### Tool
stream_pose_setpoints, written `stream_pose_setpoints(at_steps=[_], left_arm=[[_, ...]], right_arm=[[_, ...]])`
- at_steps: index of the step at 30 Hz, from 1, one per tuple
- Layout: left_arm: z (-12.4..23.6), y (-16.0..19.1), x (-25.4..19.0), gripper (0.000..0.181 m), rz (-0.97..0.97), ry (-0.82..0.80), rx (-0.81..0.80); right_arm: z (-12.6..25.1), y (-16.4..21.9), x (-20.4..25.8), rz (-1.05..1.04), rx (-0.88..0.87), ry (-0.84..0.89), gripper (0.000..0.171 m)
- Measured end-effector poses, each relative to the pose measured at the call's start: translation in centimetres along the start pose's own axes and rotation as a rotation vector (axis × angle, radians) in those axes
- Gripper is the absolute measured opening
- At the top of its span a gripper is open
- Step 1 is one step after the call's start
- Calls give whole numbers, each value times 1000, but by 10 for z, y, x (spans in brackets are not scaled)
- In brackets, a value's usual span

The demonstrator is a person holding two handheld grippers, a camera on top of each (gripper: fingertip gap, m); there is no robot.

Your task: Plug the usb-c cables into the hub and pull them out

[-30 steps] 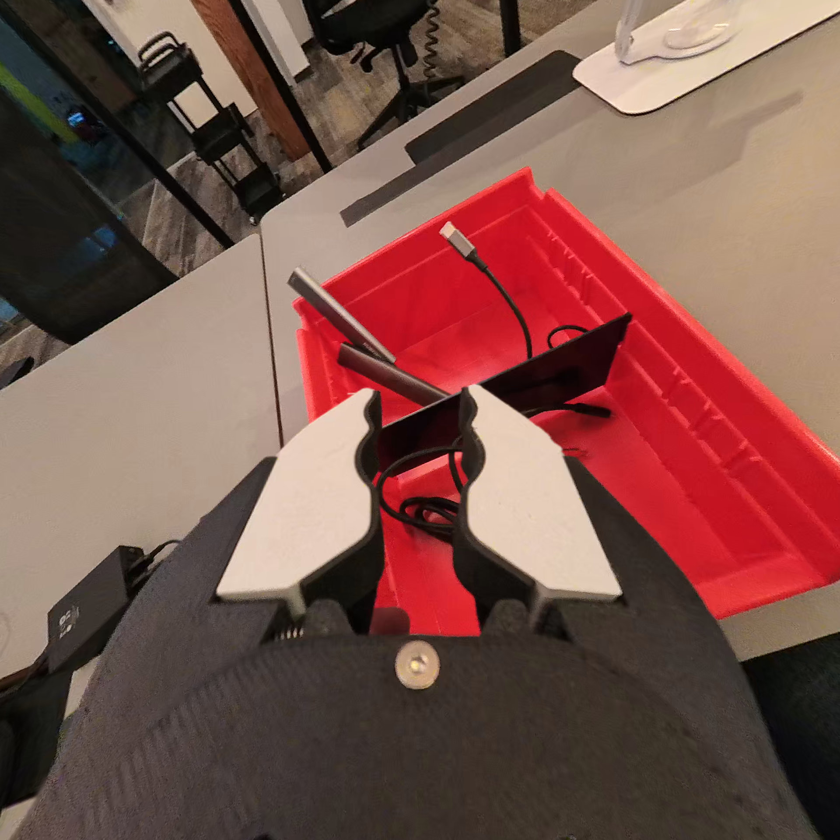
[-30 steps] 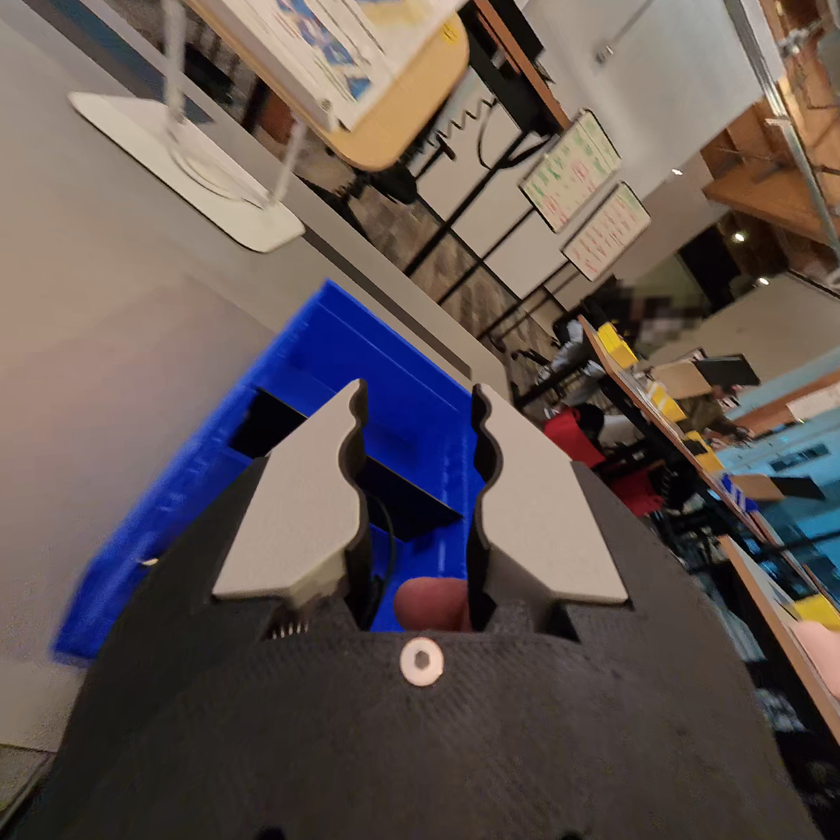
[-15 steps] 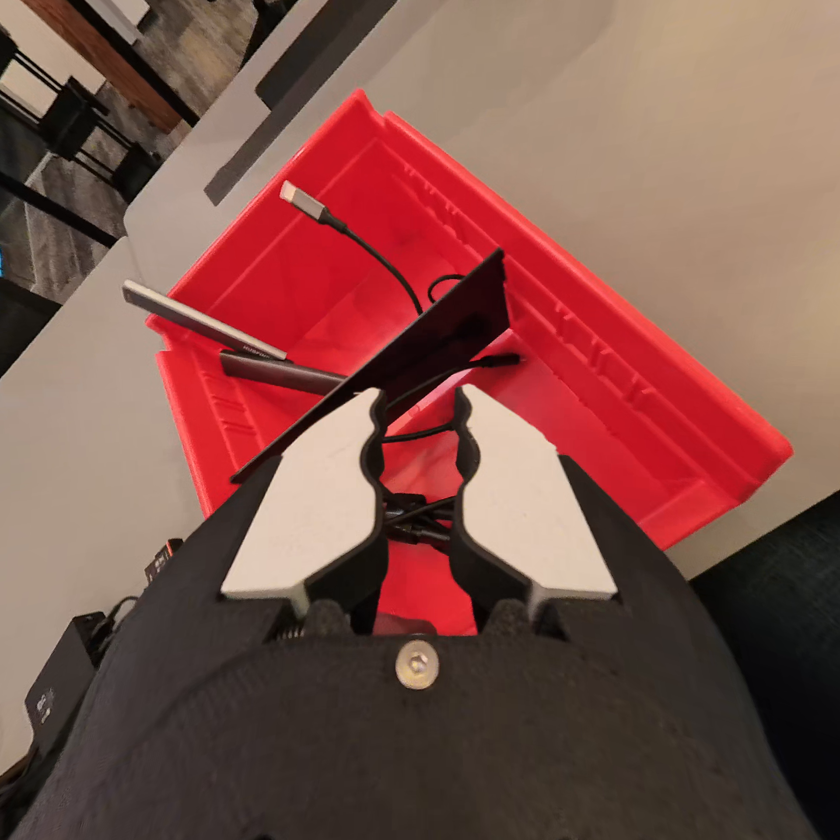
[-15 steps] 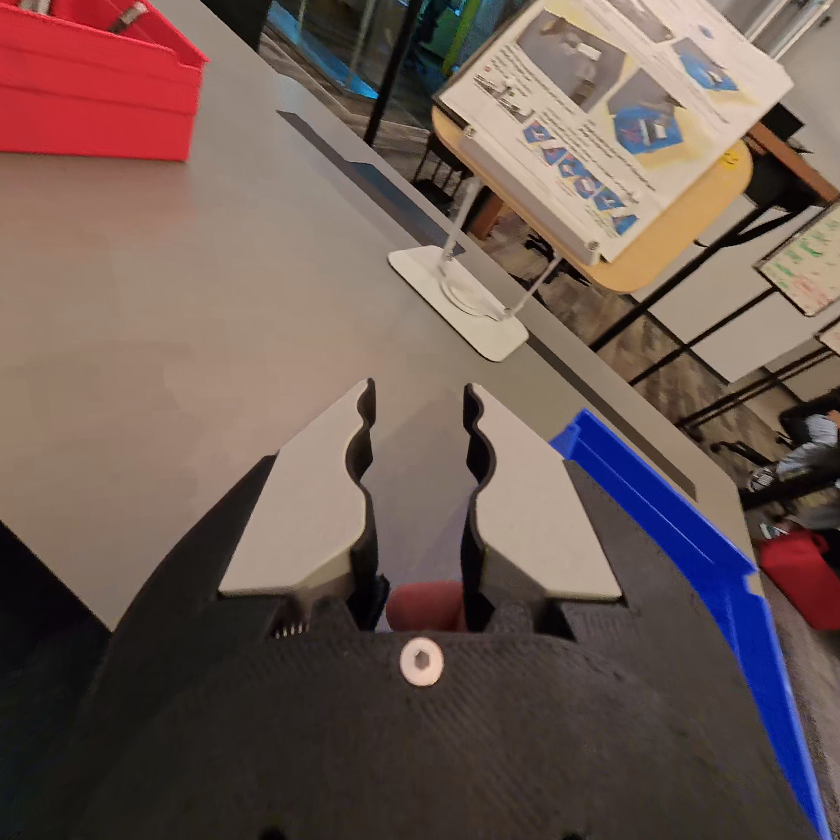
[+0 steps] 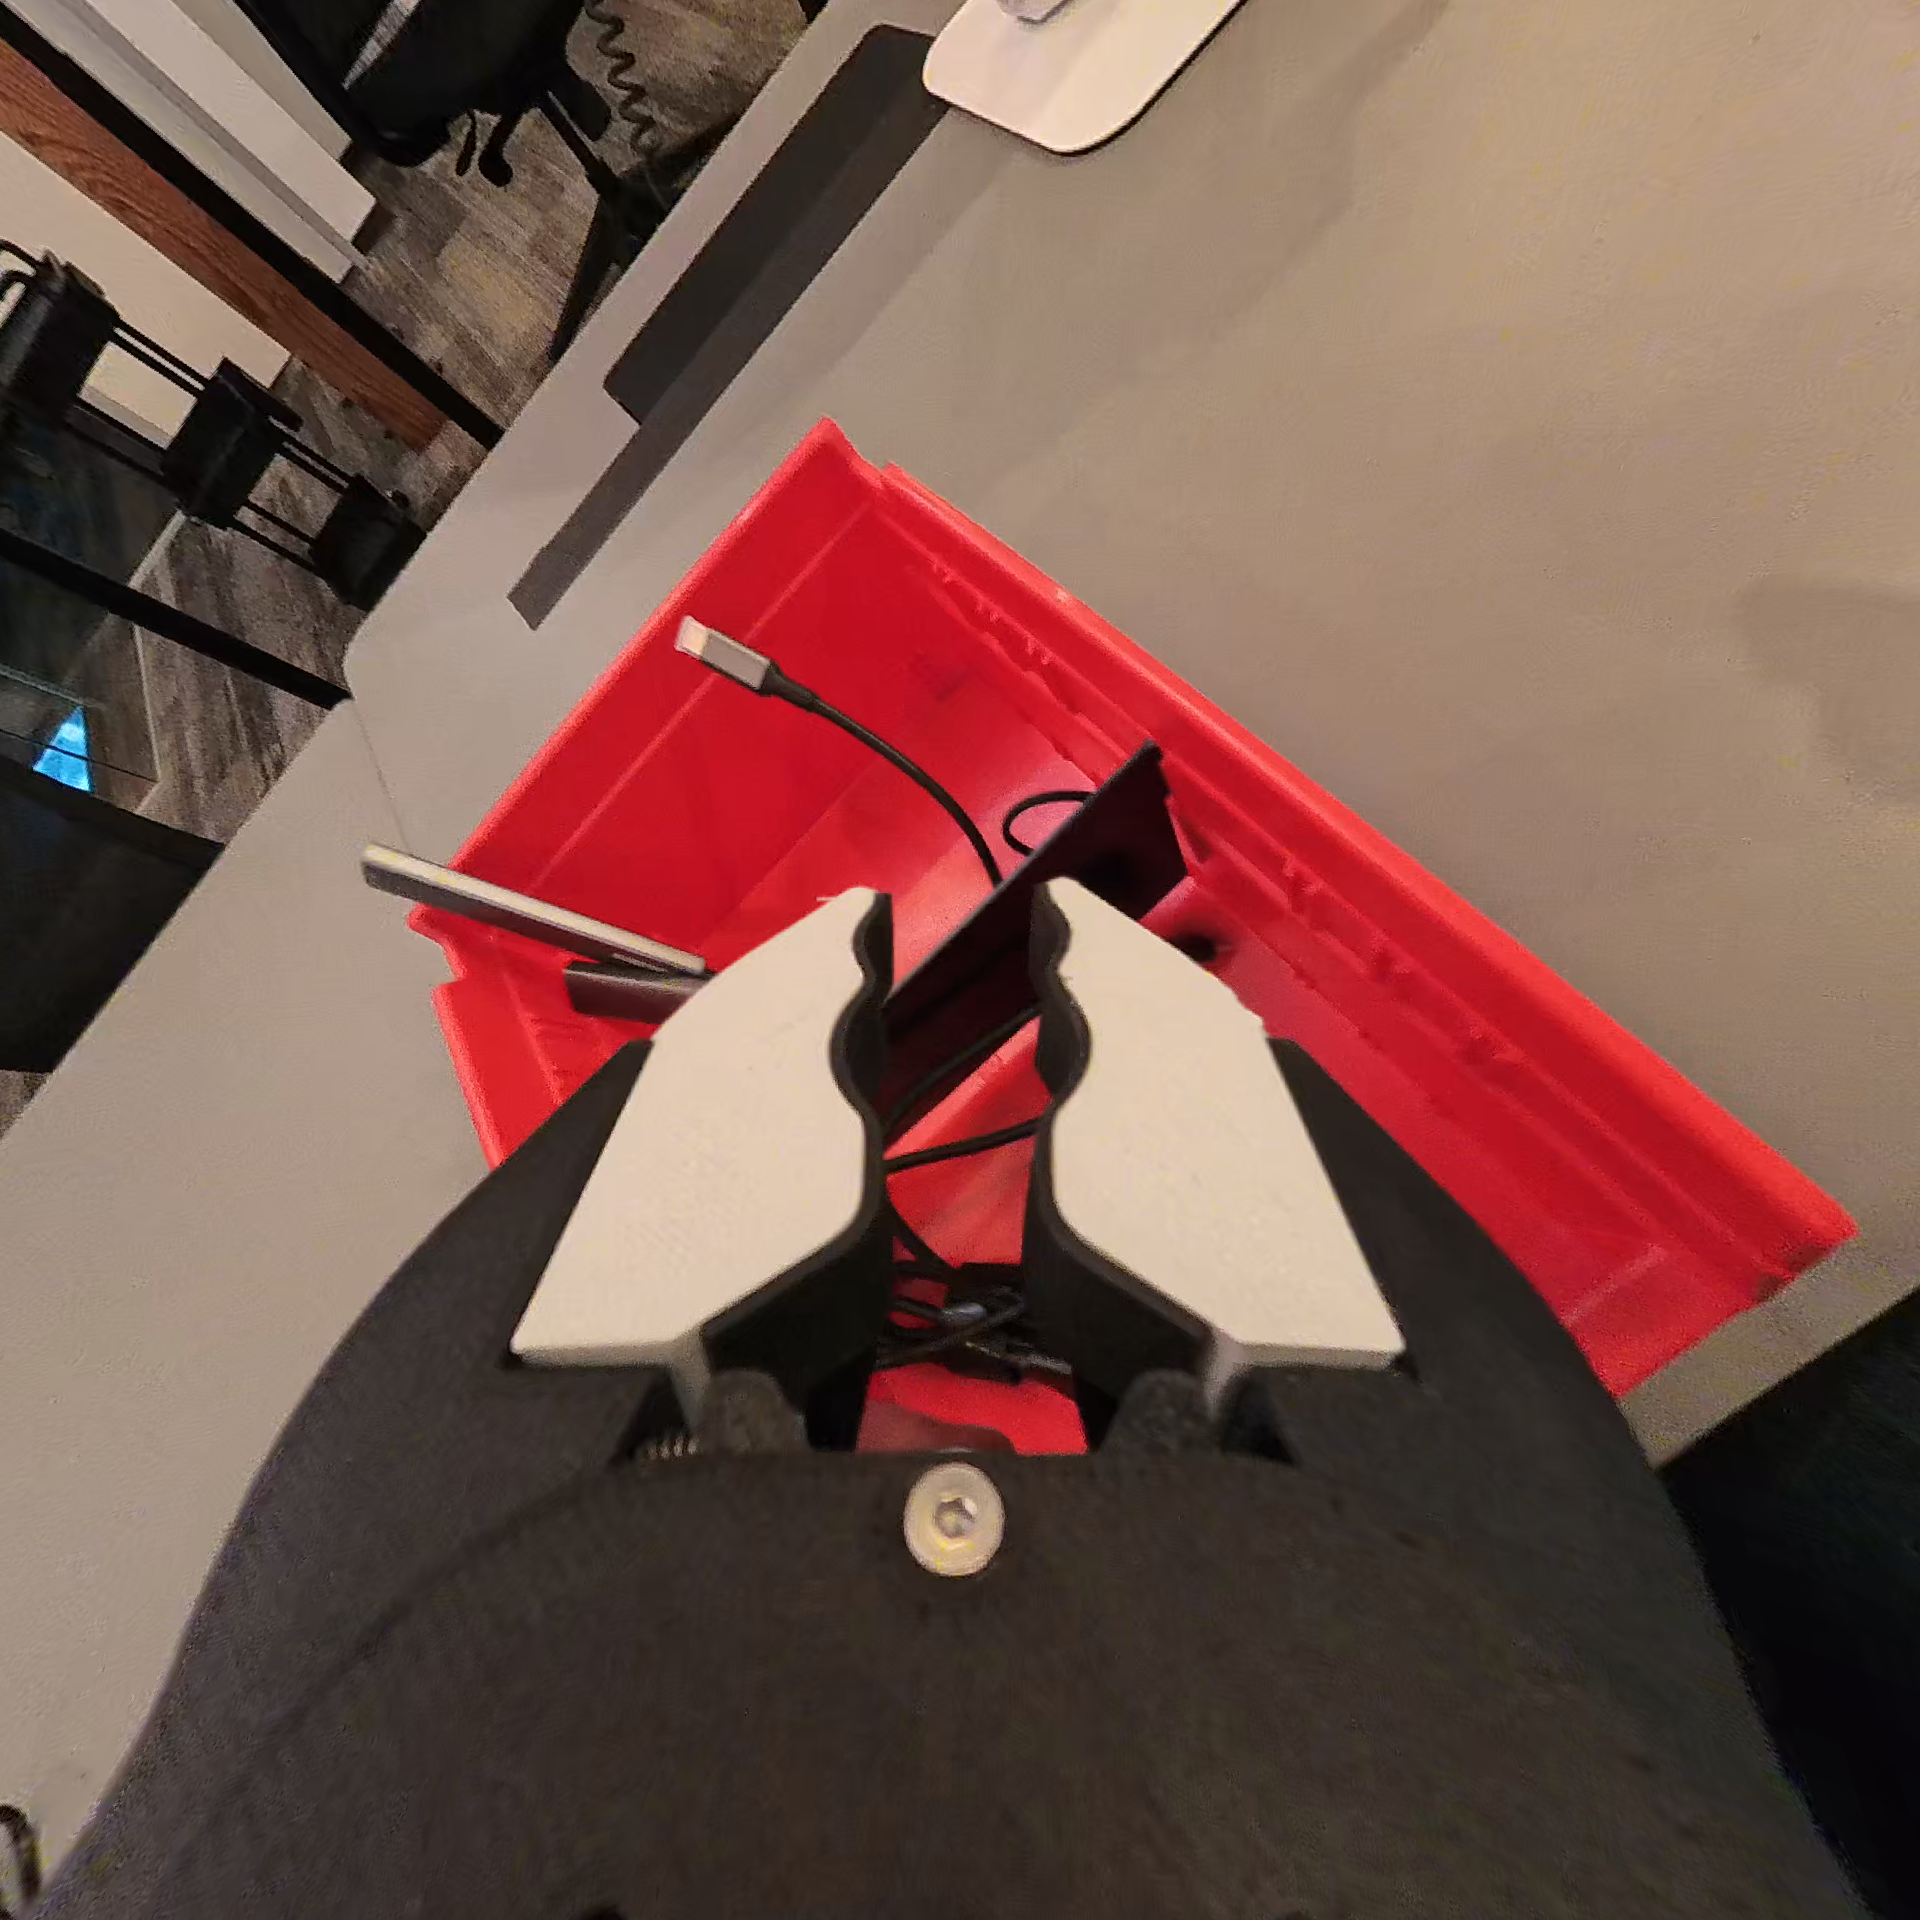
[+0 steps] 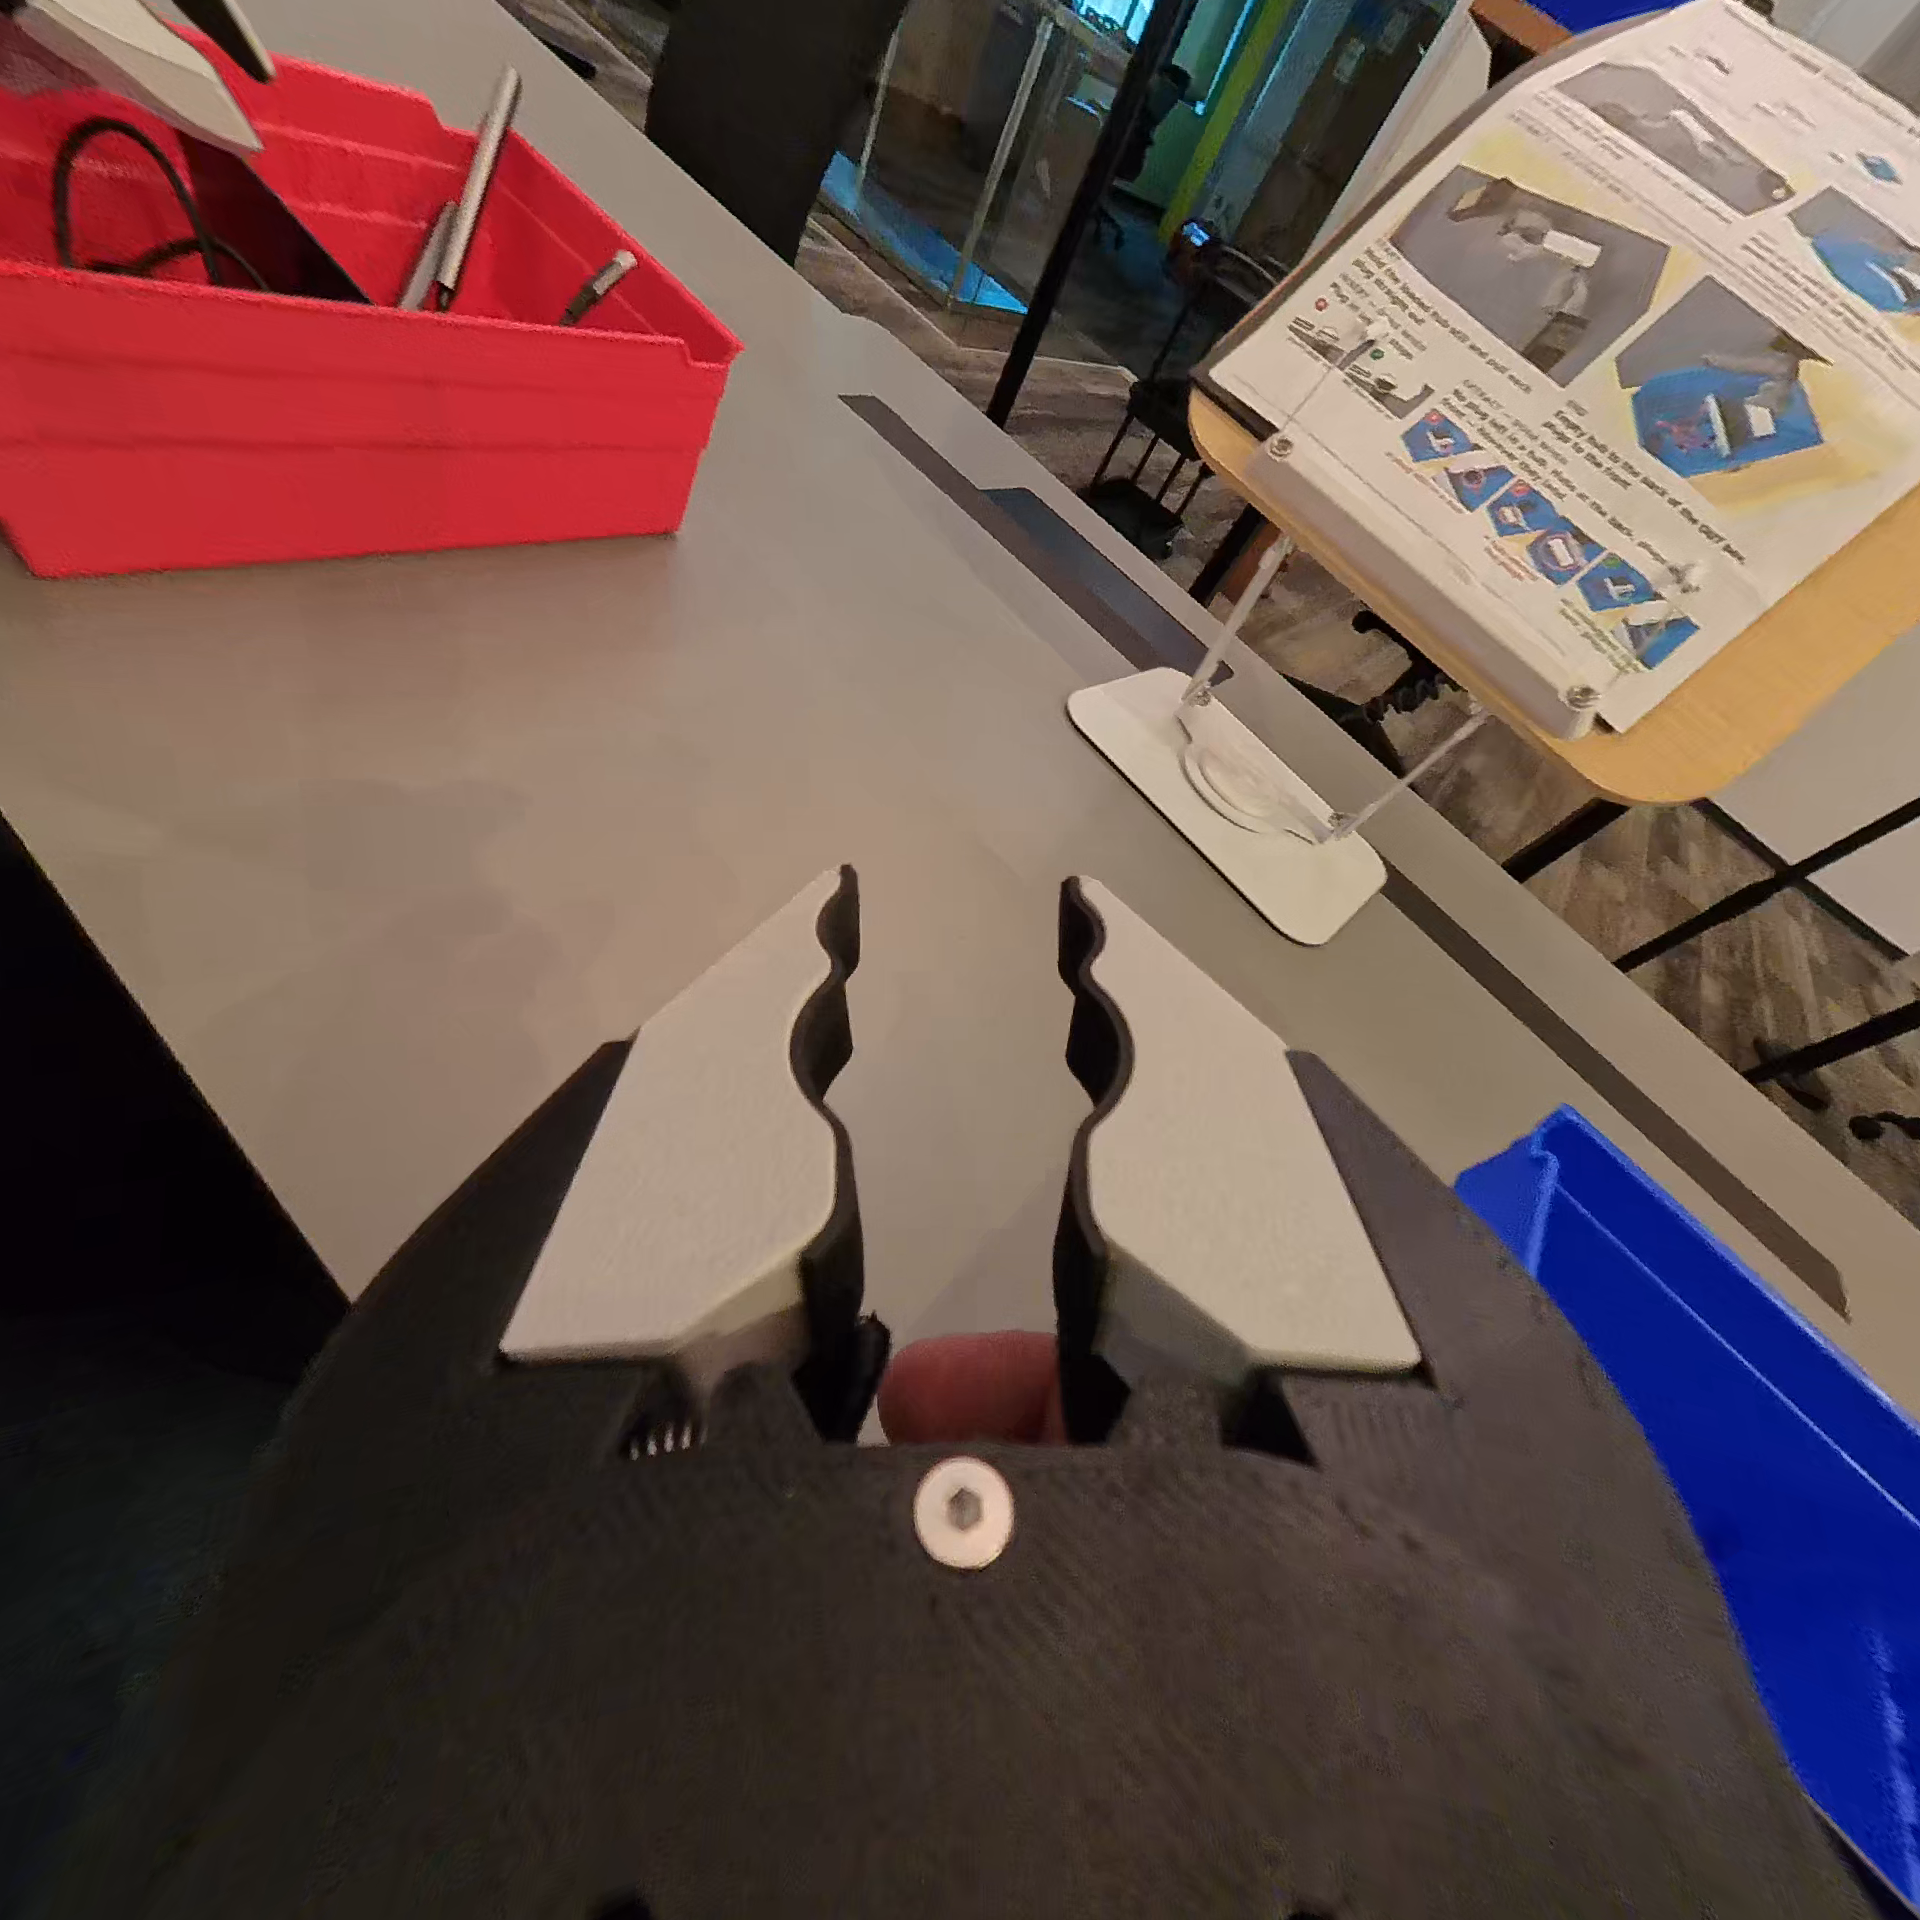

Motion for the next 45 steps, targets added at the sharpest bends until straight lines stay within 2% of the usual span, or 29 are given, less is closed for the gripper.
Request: stream_pose_setpoints(at_steps=[9,15,21,25,29,35,41,45], left_arm=[[-9,-6,16,21,14,-19,-31],[-20,5,19,19,47,-32,-11],[-22,15,45,18,90,-135,55],[-32,18,59,21,98,-154,122],[-50,19,76,38,197,-119,162],[-89,22,103,50,254,-164,279],[-119,31,117,43,299,-190,442],[-125,30,123,24,255,-248,519]], right_arm=[[-10,-15,19,-68,14,-70,36],[-13,-29,33,-83,48,-101,36],[-21,-33,67,-90,62,-189,37],[-30,-23,84,-62,87,-237,38],[-33,-19,89,-58,82,-254,38],[-32,-11,83,-75,79,-245,38],[-32,-6,80,-83,76,-244,37],[-33,-4,78,-91,71,-246,37]])
Point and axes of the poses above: each gripper's, where its closed fingertips meet, z back along the fingers, y out of its underside, x = y × z across the jaws, the point moved 9 cm from there along z, back along the fingers, and after that the axes turned 3 degrees about -z, right-handed, at the moved point
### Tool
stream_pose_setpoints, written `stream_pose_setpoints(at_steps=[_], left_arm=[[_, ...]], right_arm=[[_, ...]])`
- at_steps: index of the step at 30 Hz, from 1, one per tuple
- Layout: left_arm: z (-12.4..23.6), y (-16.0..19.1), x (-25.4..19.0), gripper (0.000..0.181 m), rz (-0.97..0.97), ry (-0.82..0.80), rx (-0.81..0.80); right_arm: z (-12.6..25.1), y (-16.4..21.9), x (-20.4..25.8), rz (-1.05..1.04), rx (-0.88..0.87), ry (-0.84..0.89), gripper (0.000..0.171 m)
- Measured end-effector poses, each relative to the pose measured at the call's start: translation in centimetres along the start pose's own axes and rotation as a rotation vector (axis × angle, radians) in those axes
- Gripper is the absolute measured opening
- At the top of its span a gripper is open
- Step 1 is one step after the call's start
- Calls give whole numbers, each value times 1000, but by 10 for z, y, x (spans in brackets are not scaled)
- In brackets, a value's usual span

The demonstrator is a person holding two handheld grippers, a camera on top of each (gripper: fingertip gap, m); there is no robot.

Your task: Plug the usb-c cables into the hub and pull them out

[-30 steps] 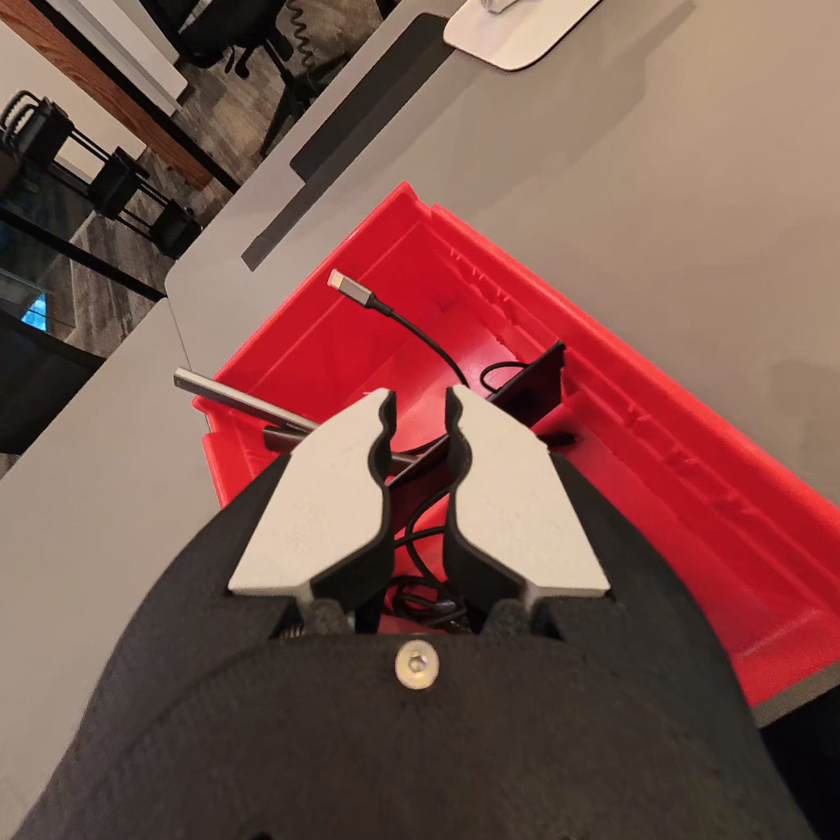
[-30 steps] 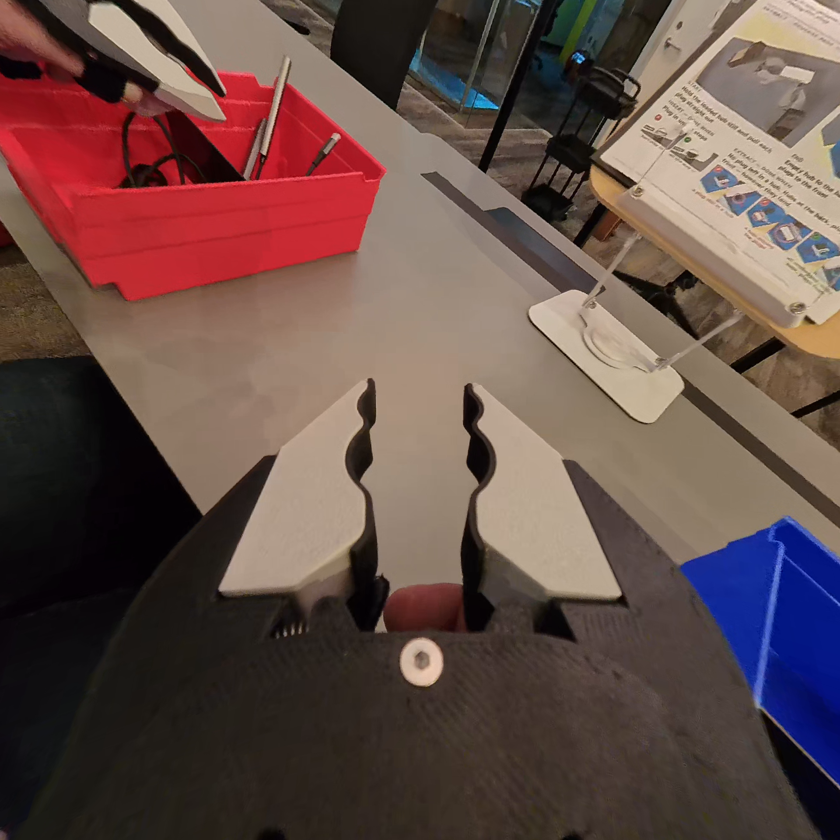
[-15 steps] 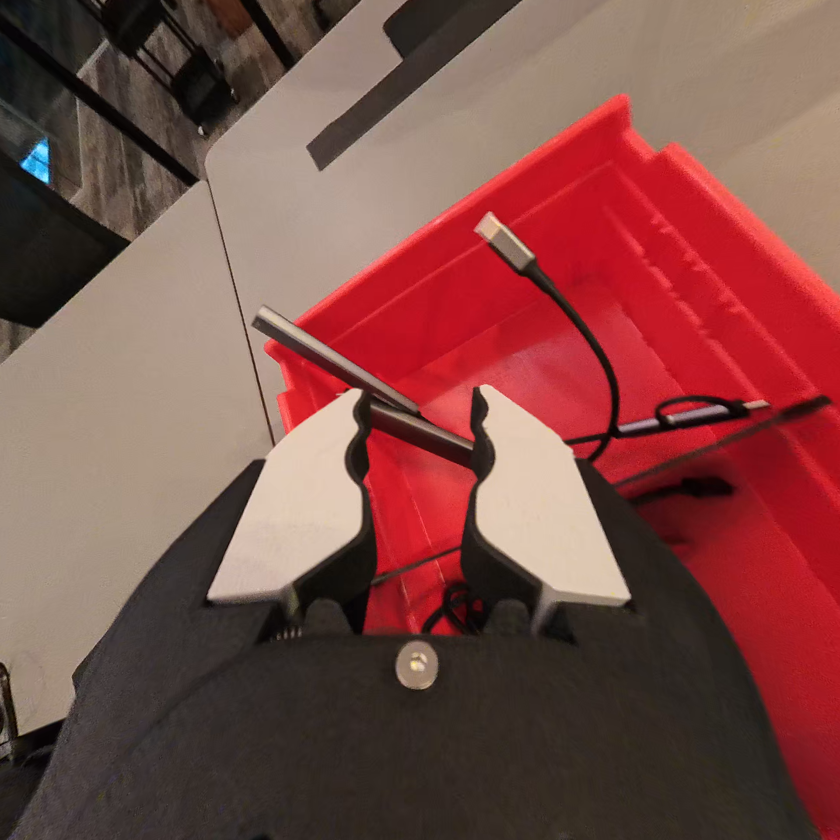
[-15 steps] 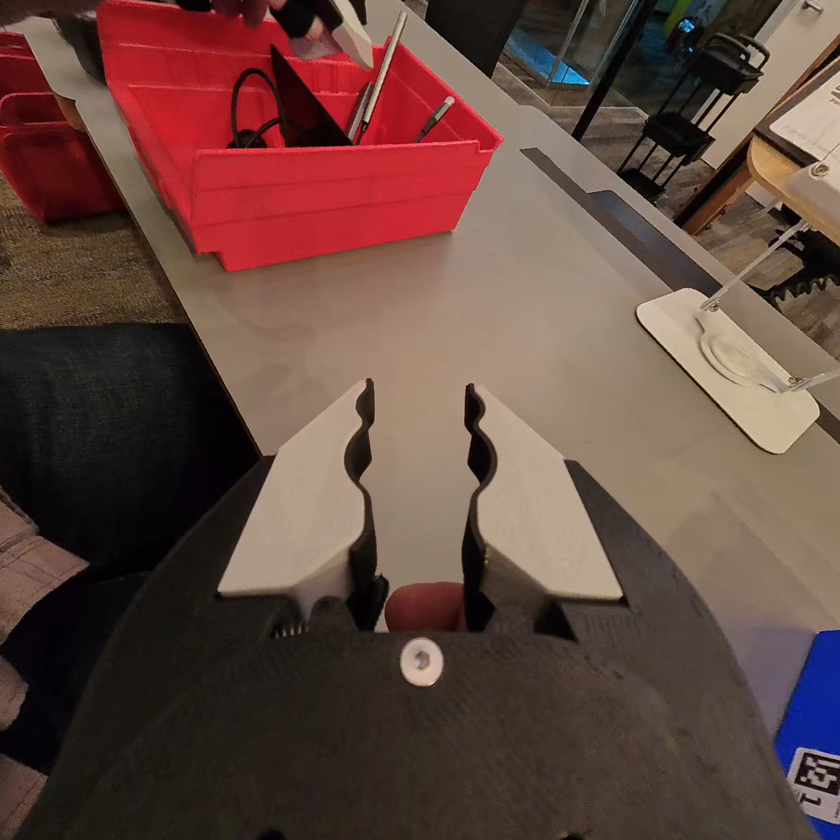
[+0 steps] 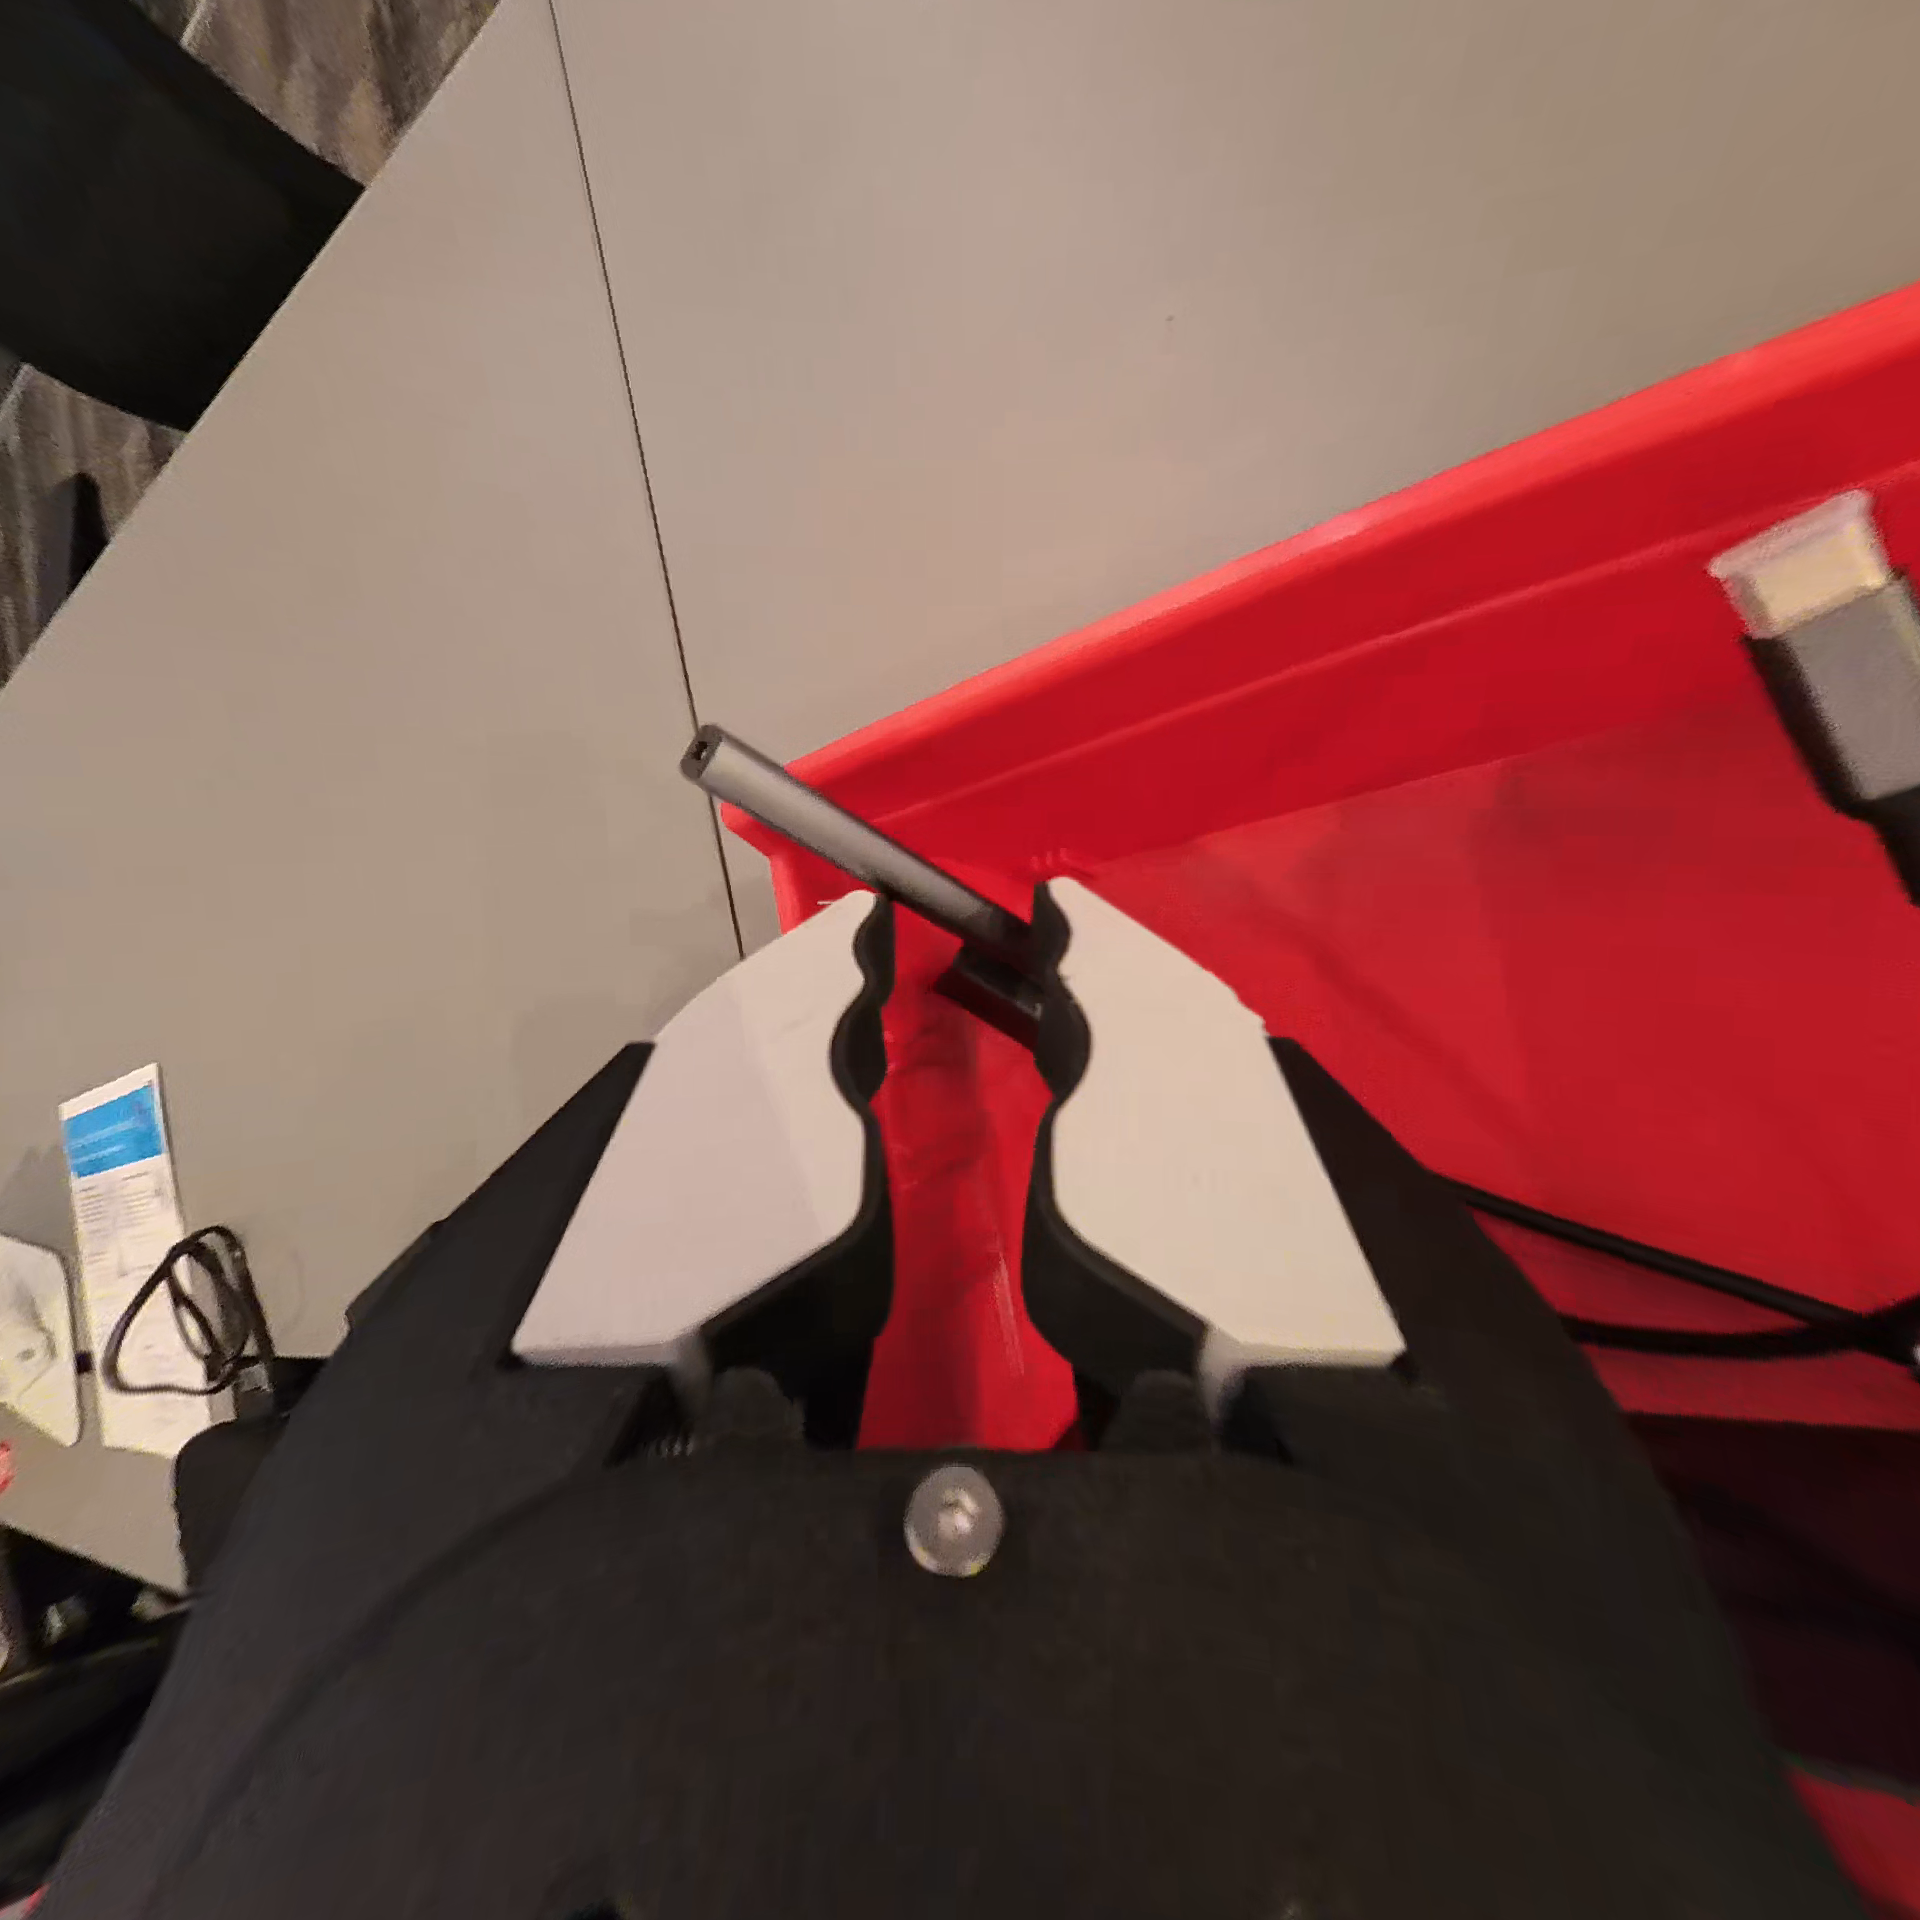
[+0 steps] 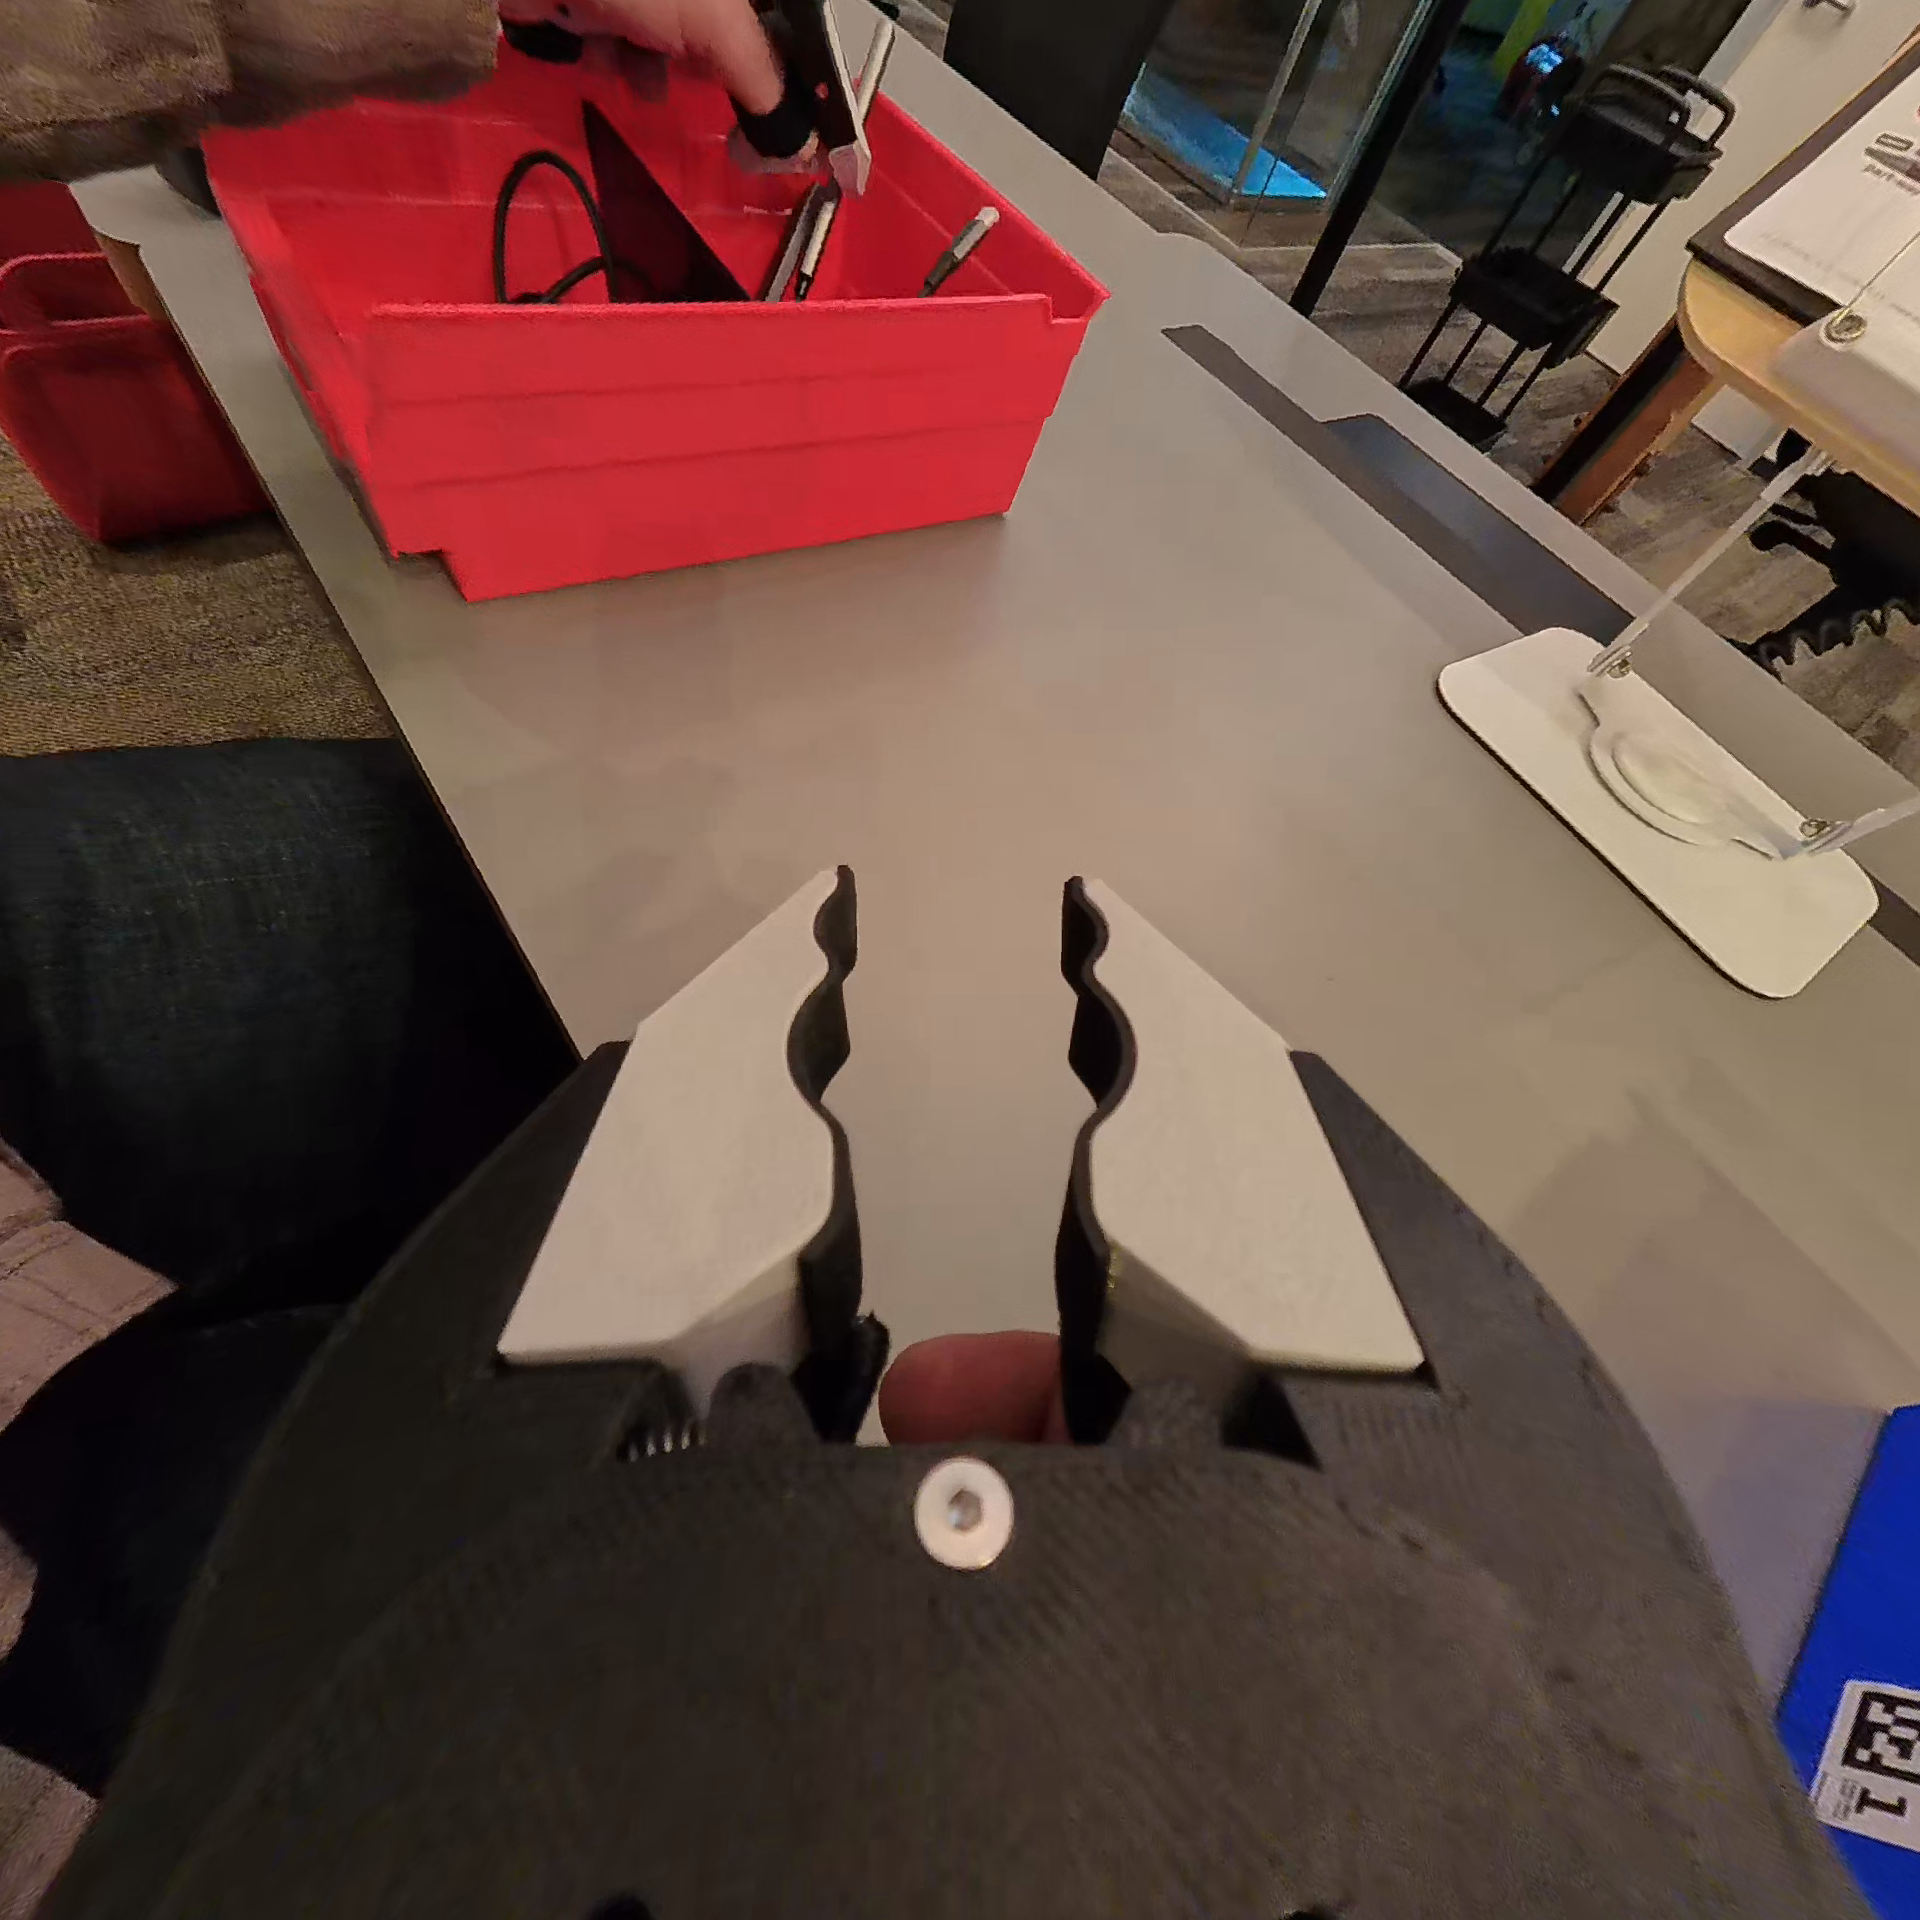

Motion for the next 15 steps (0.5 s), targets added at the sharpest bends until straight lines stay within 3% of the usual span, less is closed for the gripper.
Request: stream_pose_setpoints(at_steps=[8,15], left_arm=[[-8,-11,-5,32,2,-64,27],[-11,-15,-7,18,69,-81,-51]], right_arm=[[1,2,-2,-6,-8,-2,37],[3,3,-4,-8,-14,2,37]])
Point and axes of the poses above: each gripper's, where its closed fingertips meet, z back along the fingers, y out of its underside, x = y × z across the jaws, the point moved 9 cm from there along z, back along the fingers, and after that the axes turned 3 degrees about -z, right-handed, at the moved point
